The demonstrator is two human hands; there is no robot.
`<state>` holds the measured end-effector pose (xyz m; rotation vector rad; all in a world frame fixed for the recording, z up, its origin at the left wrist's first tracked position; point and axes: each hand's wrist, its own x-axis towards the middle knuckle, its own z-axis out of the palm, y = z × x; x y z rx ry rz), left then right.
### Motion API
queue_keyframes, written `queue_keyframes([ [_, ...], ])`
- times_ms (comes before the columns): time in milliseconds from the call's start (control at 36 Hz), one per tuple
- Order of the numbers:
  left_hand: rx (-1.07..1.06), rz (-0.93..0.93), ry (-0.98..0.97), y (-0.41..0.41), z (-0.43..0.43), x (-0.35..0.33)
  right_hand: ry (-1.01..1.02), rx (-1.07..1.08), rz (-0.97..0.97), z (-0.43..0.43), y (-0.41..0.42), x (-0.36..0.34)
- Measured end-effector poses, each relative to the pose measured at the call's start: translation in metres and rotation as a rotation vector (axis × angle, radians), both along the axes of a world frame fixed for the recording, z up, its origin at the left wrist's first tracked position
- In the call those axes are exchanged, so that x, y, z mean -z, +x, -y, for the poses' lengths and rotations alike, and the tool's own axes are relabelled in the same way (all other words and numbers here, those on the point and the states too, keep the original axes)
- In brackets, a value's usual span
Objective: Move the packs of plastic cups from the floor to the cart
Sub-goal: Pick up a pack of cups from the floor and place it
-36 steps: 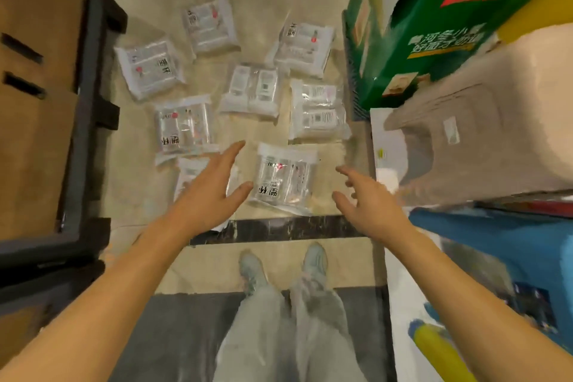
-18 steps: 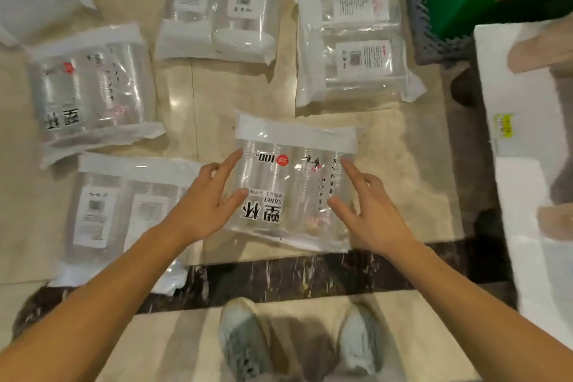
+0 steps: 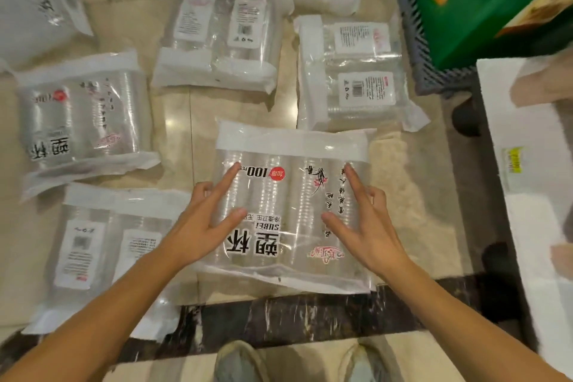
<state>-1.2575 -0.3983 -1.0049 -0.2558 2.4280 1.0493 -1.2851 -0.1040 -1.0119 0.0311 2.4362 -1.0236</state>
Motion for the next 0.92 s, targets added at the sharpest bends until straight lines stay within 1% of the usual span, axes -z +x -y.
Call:
queue_keyframes([
  [56, -0.020, -0.021, 0.028, -0.003, 0.004, -0.045, -0.011, -0.016, -0.036, 0.003, -0.011, -0.049],
  [139, -0.038, -0.069, 0.048, -0.006, 0.013, -0.144, -0.028, -0.060, -0.096, 0.011, -0.027, -0.147],
  [333, -0.099, -0.163, 0.066, -0.015, 0.051, -0.427, -0.083, -0.155, -0.198, 0.051, -0.068, -0.430],
  [444, -0.180, -0.219, 0.084, -0.019, 0.081, -0.597, -0.107, -0.235, -0.281, 0.082, -0.093, -0.599],
  [528, -0.219, -0.271, 0.026, -0.013, 0.101, -0.713, -0.147, -0.297, -0.347, 0.106, -0.103, -0.714],
  [583, -0.239, -0.323, -0.034, -0.005, 0.111, -0.779, -0.199, -0.324, -0.379, 0.119, -0.104, -0.778],
  [667, -0.258, -0.393, -0.099, 0.011, 0.128, -0.859, -0.289, -0.366, -0.394, 0.140, -0.101, -0.854],
  [722, -0.303, -0.443, -0.088, 0.027, 0.137, -0.901, -0.347, -0.401, -0.410, 0.153, -0.099, -0.891],
  [806, -0.370, -0.508, -0.041, 0.053, 0.148, -0.945, -0.434, -0.469, -0.418, 0.170, -0.097, -0.931],
  [917, -0.478, -0.539, -0.083, 0.083, 0.151, -0.980, -0.538, -0.571, -0.384, 0.190, -0.095, -0.968],
])
